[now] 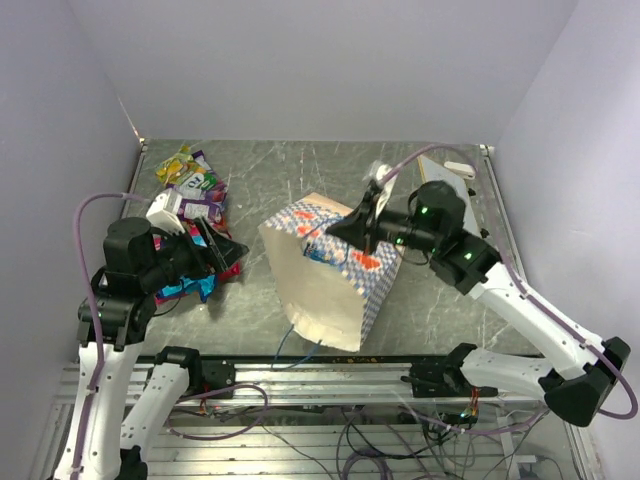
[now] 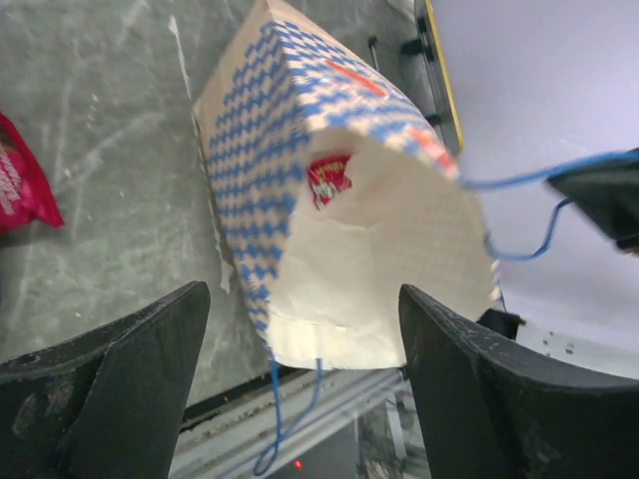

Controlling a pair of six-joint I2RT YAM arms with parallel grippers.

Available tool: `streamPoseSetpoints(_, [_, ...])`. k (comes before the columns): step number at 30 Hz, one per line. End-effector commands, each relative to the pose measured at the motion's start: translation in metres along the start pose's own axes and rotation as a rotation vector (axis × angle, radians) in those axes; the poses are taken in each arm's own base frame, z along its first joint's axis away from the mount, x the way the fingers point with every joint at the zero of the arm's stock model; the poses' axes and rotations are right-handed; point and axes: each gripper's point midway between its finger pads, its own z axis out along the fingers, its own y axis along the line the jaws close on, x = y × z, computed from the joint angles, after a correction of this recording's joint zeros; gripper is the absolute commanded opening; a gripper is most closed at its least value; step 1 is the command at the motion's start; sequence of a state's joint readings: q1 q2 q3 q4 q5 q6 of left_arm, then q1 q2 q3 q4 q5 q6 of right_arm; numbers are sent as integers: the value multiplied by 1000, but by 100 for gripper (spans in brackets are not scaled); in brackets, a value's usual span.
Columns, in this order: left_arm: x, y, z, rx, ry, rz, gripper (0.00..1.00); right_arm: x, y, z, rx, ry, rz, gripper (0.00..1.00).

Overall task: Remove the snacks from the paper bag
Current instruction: Take out the snack from the paper bag.

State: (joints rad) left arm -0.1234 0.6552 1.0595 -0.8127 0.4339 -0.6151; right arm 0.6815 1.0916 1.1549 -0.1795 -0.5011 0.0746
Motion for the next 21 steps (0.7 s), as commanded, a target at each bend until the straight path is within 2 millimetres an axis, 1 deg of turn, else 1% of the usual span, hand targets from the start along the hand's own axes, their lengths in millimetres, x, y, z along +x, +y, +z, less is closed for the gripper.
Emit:
streamPoseSetpoints(1, [17,-24,-3,162,69,0,85,13,41,5,-80,-33,193,0])
streamPoseSetpoints(3, [19,-27,-6,180,79,6,85,11,38,3,-45,-55,231,0])
streamPoseSetpoints(4, [21,-25,-8,175,82,18,85,8,35,1,-20,-68,237,0])
streamPoseSetpoints(5, [25,-22,-9,164,87,26,86,5,27,-2,30,-76,246,0])
streamPoseSetpoints(9, [37,-16,-2,182,110,-4,83,1,7,-10,169,-89,270,0])
streamPoseSetpoints(12, [33,-12,4,166,103,25,84,2,-3,-11,233,-76,286,0])
streamPoseSetpoints(14, [25,-13,11,164,101,35,84,2,-13,-12,289,-60,295,0])
streamPoseSetpoints(17, [16,-13,33,123,121,94,83,1,-29,-13,386,-55,317,0])
streamPoseSetpoints(18, [14,-16,41,112,129,125,83,-1,-33,-14,406,-58,315,0])
streamPoseSetpoints(20, [9,-29,57,96,146,177,83,-5,-39,-15,436,-71,312,0])
streamPoseSetpoints(21, [6,-42,62,108,137,204,83,-5,-41,-15,450,-76,312,0])
